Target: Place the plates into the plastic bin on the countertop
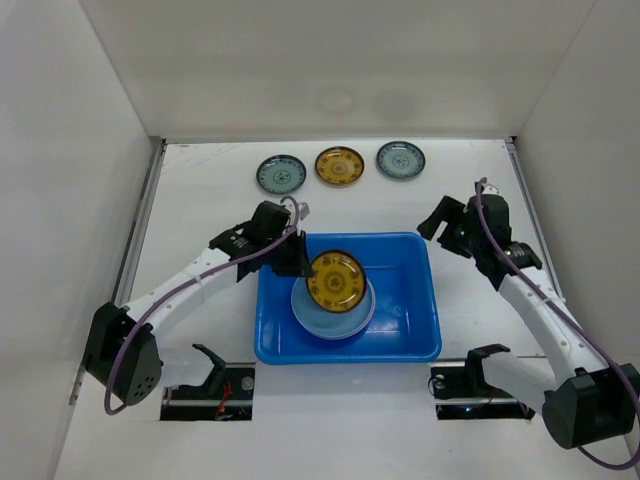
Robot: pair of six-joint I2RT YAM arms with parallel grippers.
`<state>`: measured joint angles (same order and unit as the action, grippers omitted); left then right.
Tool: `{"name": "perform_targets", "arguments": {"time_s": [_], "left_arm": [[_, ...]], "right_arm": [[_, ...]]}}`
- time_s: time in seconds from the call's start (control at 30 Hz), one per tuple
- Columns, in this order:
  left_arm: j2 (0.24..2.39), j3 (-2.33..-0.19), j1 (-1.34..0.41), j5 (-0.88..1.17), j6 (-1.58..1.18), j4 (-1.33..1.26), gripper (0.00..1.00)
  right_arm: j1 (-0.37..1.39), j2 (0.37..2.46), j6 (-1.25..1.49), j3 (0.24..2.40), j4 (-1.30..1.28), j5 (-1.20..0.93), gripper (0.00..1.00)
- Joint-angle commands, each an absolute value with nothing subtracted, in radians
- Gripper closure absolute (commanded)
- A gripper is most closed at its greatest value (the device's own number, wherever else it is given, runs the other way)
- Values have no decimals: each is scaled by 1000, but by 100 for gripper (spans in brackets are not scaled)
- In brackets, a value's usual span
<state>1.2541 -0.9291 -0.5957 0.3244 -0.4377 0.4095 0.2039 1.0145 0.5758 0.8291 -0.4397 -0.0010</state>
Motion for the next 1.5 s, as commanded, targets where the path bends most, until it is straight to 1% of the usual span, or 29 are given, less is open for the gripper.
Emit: {"name": "perform_targets", "arguments": {"time_s": [0.0, 0.1, 0.2, 0.27, 0.33, 0.43, 0.53, 0.7, 0.83, 0.87, 1.0, 1.2, 1.47], "left_arm": [[1269, -916, -617, 279, -396, 442, 96], [1295, -911, -634, 262, -384, 454, 93], [1319, -916, -650, 238, -358, 463, 89], [1331, -919, -656, 224, -341, 465, 81], [1341, -922, -660, 213, -327, 469, 79], [1348, -923, -670, 187, -313, 476, 73], [1350, -917, -679, 161, -299, 483, 64], [1303, -946, -673, 127, -291, 505, 25], [1269, -1041, -662, 101, -287, 560, 8], [1263, -1067, -659, 97, -284, 572, 0], [1232, -1181, -614, 98, -279, 636, 0], [1178, -1298, -549, 113, -298, 692, 0], [1082, -1292, -361, 143, -368, 672, 0]], "right_arm": [[193, 1020, 618, 854, -364, -8, 16], [180, 1061, 652, 864, -325, -8, 16], [159, 1127, 687, 880, -263, -12, 17], [133, 1192, 715, 899, -206, -8, 17], [99, 1264, 730, 931, -163, -8, 18], [42, 1402, 745, 1006, -112, -18, 18], [-2, 1547, 756, 1106, -81, -41, 18], [-51, 1781, 784, 1291, -49, -129, 22], [-74, 1934, 810, 1413, -34, -192, 24], [-76, 1968, 816, 1442, -34, -208, 24], [-85, 2089, 851, 1541, -41, -279, 26], [-88, 2209, 911, 1637, -46, -330, 29], [-81, 2338, 991, 1745, -38, -376, 35]]}}
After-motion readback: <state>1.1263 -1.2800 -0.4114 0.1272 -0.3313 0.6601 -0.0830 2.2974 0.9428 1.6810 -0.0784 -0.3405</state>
